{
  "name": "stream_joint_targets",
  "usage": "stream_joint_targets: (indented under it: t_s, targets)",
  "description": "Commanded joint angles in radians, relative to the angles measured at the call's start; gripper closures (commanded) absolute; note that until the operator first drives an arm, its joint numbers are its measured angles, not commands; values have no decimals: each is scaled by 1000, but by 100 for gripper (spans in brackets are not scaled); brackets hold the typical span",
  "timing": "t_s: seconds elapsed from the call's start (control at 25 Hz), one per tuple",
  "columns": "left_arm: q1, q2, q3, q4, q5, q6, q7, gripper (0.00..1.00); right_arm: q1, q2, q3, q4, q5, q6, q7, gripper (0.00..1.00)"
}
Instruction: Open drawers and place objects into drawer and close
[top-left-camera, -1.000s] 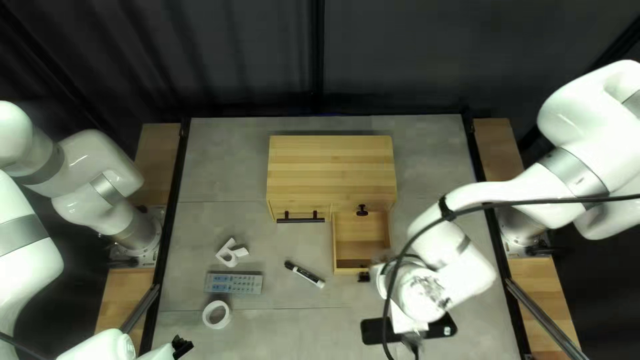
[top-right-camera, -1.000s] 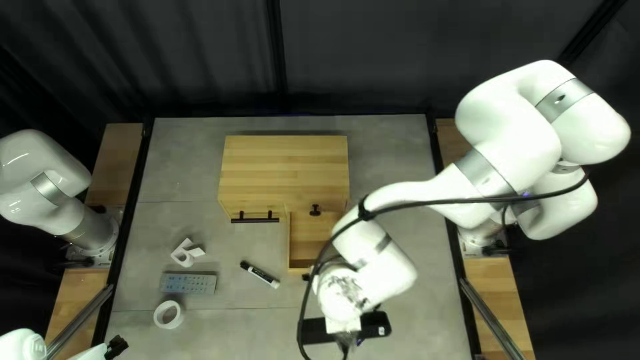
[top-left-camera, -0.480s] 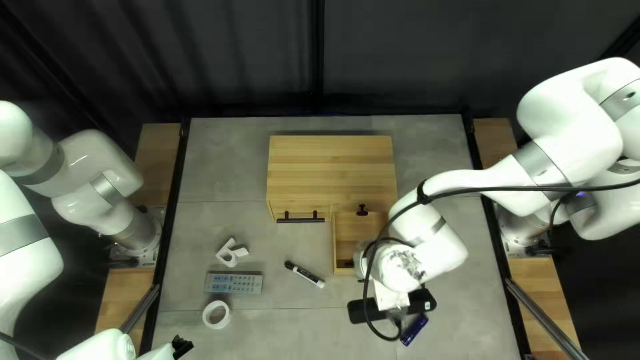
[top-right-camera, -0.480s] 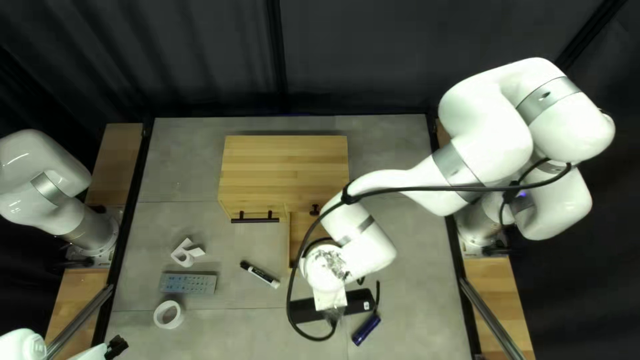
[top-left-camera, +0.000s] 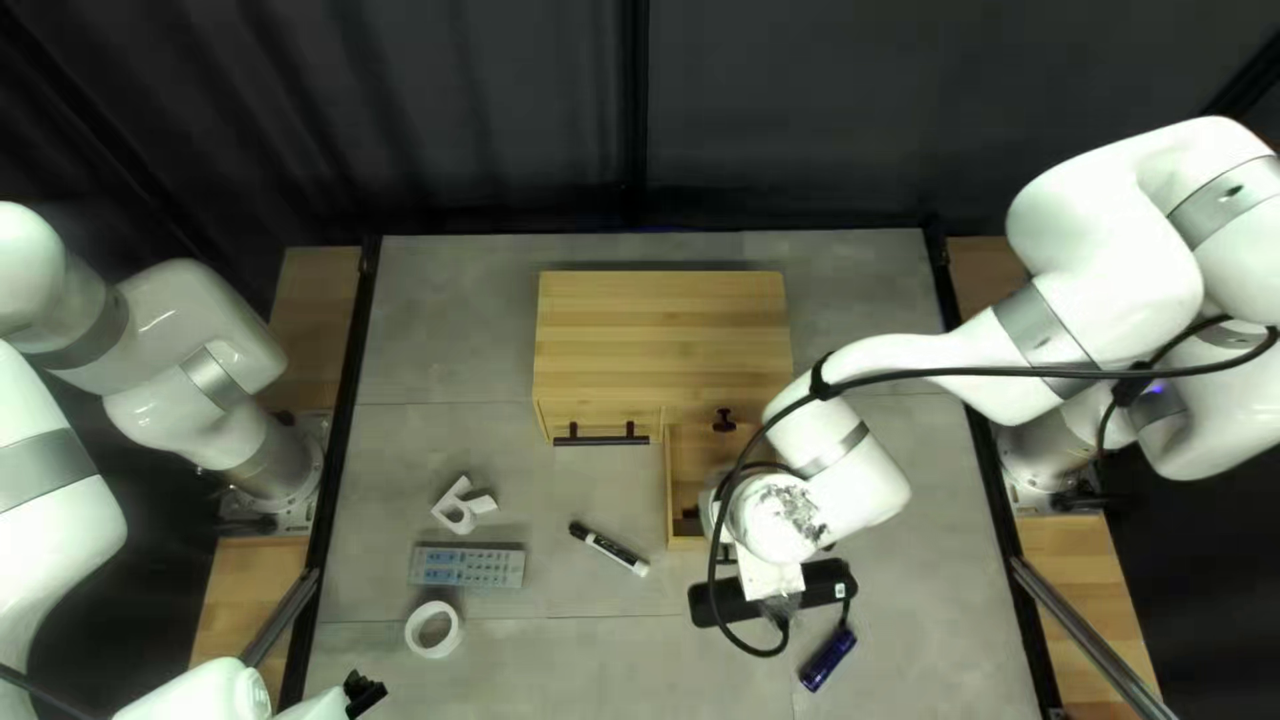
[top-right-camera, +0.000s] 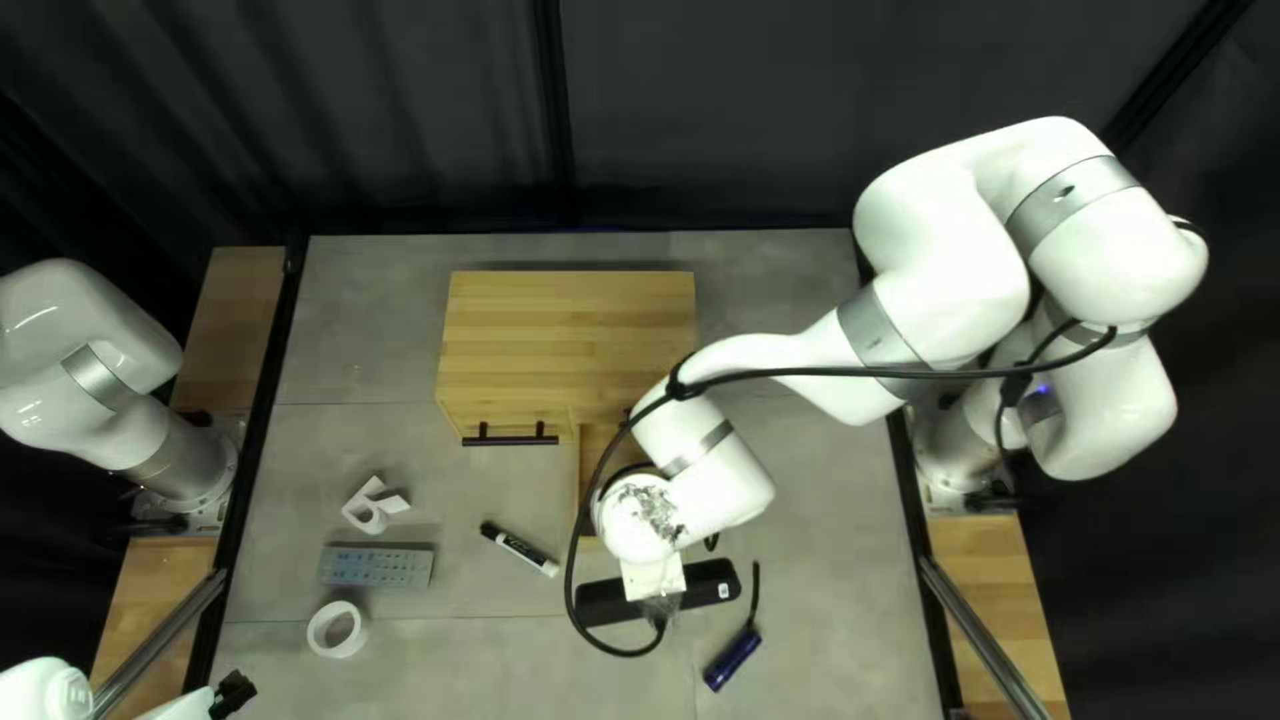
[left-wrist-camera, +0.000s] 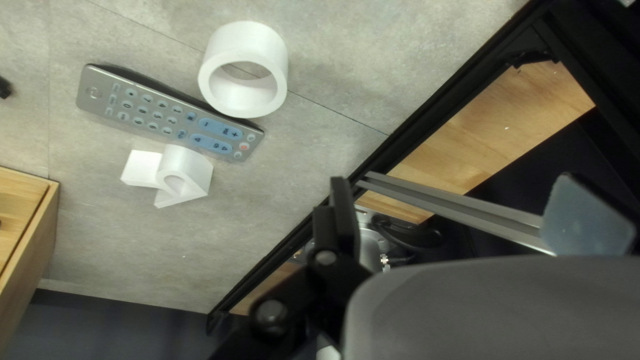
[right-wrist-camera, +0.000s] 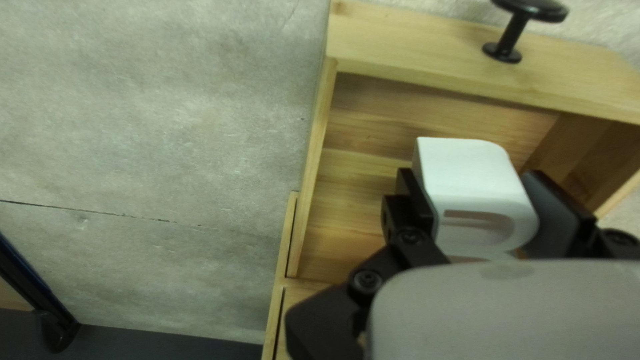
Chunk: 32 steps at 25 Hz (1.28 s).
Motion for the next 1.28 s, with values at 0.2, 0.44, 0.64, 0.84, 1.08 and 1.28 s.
stream_joint_targets:
  t_s: [0.2, 0.44, 0.64, 0.84, 1.08, 1.28]
  targets:
    - [0, 0, 0, 0, 0, 0, 0, 0, -20, 20, -16, -11, -7, -34, -12, 96]
    - [0, 0, 0, 0, 0, 0, 0, 0, -33, 32, -24, -4, -5, -41, -28, 96]
    - [0, 0, 0, 0, 0, 0, 0, 0, -43, 46, -30, 4, -4, -48, -39, 96]
    - [0, 0, 0, 0, 0, 0, 0, 0, -48, 53, -35, -3, -5, -56, -37, 96]
    - [0, 0, 0, 0, 0, 0, 0, 0, -42, 61, -37, 10, -5, -32, -21, 96]
    - [0, 0, 0, 0, 0, 0, 0, 0, -42, 77, -44, 20, -14, -27, -10, 96]
